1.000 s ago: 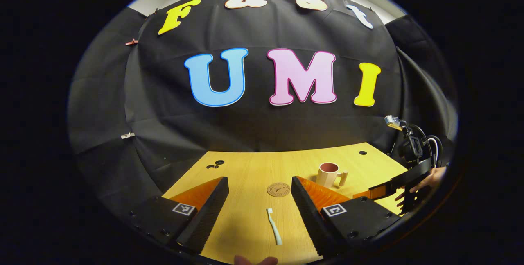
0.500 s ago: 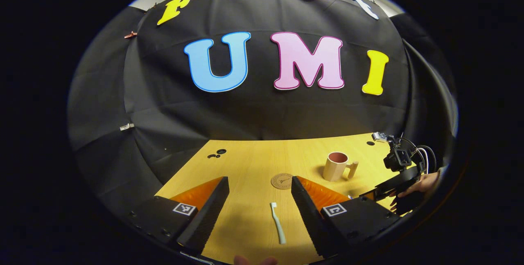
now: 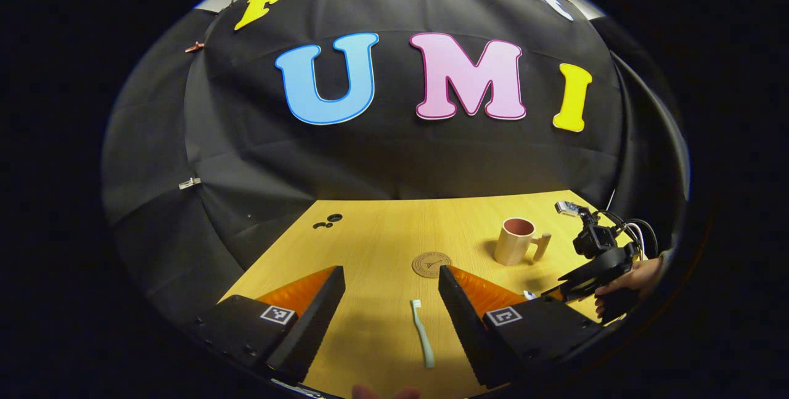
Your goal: Put the toothbrush and toothpaste on the desktop into the cup, then pick up the cup and place it on the coaster on the desktop.
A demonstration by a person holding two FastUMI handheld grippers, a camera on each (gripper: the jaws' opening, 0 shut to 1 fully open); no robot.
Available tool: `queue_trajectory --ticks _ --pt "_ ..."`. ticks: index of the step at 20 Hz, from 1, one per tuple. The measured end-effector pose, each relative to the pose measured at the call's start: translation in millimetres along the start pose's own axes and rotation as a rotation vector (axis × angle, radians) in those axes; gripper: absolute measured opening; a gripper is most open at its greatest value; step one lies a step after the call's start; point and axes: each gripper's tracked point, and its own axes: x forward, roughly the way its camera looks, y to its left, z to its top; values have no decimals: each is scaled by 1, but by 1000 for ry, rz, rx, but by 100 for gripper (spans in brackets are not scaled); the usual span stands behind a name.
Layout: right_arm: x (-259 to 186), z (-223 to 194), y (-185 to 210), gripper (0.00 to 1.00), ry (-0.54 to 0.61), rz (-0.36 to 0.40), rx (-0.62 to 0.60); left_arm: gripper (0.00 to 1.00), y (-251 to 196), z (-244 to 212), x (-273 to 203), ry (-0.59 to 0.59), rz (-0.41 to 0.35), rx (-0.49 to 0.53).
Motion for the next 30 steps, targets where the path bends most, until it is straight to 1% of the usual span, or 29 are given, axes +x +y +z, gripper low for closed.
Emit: queue_trajectory --ticks 1,2,3,4,5,6,8,9,12,15,18,21,23,25,30 --pt "1 0 4 40 5 22 12 96 -2 -5 2 10 -5 1" --pt "-2 -2 5 27 4 28 37 97 -3 -8 4 24 -8 2" --pt "0 -1 8 23 -4 58 25 97 -3 -14 8 37 -9 2" --pt "0 -2 11 22 -7 91 10 97 -4 -18 10 51 -12 -1" --pt "-1 -5 13 22 -10 117 26 96 -6 -24 12 65 -18 -5" --pt "-1 -5 15 15 -14 143 52 96 -8 -27 14 75 -19 -9" --pt "0 -8 18 15 -24 187 92 95 -11 -39 21 111 -29 -14" --pt "0 -8 19 15 -32 213 93 96 -15 -48 26 137 -37 -15" --pt "-4 2 16 15 -91 285 66 95 -26 -81 44 240 -68 -43" --pt "-18 14 11 15 -154 327 50 94 -34 -108 59 328 -87 -86" --pt "-45 25 0 15 -214 354 52 93 -35 -141 73 441 -78 -78" --pt "-69 36 -11 15 -275 389 42 92 -42 -163 85 529 -88 -106" --pt "-83 43 -15 15 -307 418 36 90 -38 -176 91 570 -61 -99" --pt "-83 49 -16 15 -324 433 34 89 -36 -182 97 594 -42 -92" --pt "-86 53 -32 15 -326 431 32 87 -36 -195 108 650 -20 -49"
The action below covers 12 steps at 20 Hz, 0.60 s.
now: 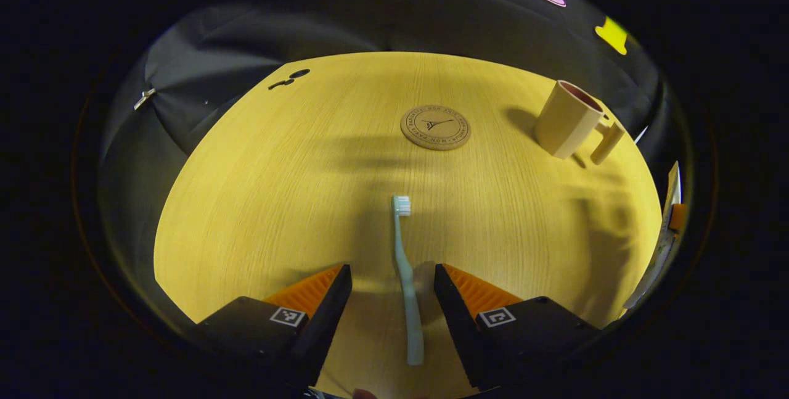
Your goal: Put the toothbrush and toothpaste on the desktop into the cup, then pick up the cup and place it on the coaster on the desktop.
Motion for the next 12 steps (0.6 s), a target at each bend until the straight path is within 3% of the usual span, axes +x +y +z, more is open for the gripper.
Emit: queue_trajectory --ticks 5,6,9,11,12 --pt "-2 7 -14 14 -5 -12 20 84 -11 2 1 8 -34 24" --pt "-2 8 -15 15 -6 -10 23 64 -12 1 4 14 -41 24" --pt "-4 9 -15 14 -10 -4 23 45 -13 -2 2 35 -52 38" --pt "-5 9 -15 14 -15 0 20 18 -9 1 3 32 -47 1" --pt "-5 10 -14 15 -17 3 19 13 -8 1 1 19 -54 -20"
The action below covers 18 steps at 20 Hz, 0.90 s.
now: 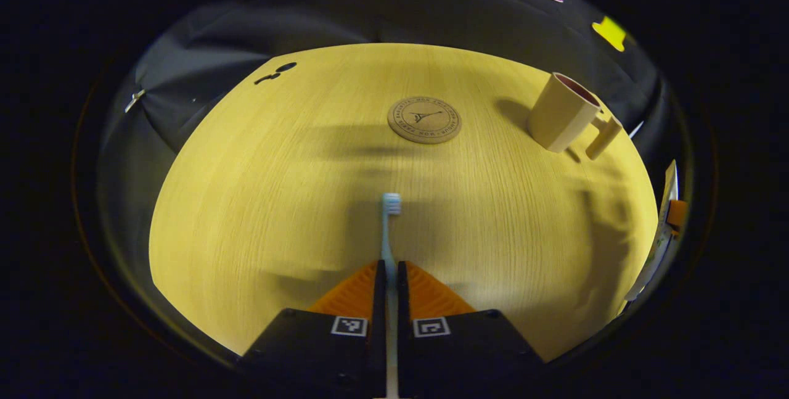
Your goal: Put the toothbrush and toothpaste on the desktop into the cup, then pick up the cup and place it on the coaster on the desktop.
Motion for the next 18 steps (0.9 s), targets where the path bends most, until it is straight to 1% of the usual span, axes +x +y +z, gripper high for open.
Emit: queue_trajectory --ticks 2,6,9,11,14,15,17,18 --pt "-1 0 0 15 -6 5 0 7 -1 2 0 -27 -19 -5" --pt "-6 4 1 14 -24 10 3 6 -3 3 -5 -75 -34 50" --pt "-11 8 4 15 -49 22 0 6 -13 16 -20 -149 -70 20" --pt "-17 15 11 15 -82 47 -3 6 -21 31 -36 -219 -114 -25" --pt "-25 41 30 15 -168 98 -4 6 -37 62 -73 -361 -212 -103" --pt "-27 54 31 15 -207 95 -22 6 -47 70 -86 -393 -251 -116" --pt "-30 80 36 15 -271 86 -73 6 -57 90 -108 -465 -297 -121" --pt "-31 96 42 14 -304 95 -90 6 -63 102 -119 -502 -321 -123"
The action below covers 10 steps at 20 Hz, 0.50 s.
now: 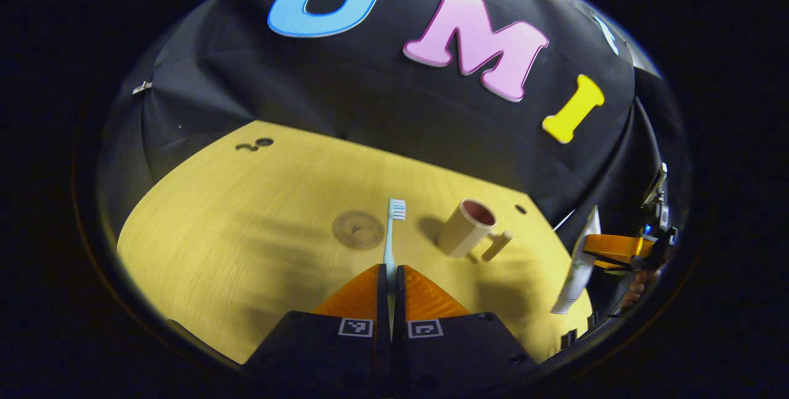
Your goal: Put the toothbrush and toothpaste on the desktop into the cup, then pick up the cup and place it on the coaster on the desktop.
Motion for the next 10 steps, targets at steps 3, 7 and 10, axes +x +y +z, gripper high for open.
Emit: queue_trajectory --ticks 3,7,10 --pt "27 46 13 14 -88 43 -27 6 -32 34 -6 -94 -70 -18" --pt "69 98 28 14 -194 94 -98 6 -66 59 -10 -182 -119 -7" --pt "102 113 31 14 -232 117 -150 6 -82 65 -6 -221 -136 -9"
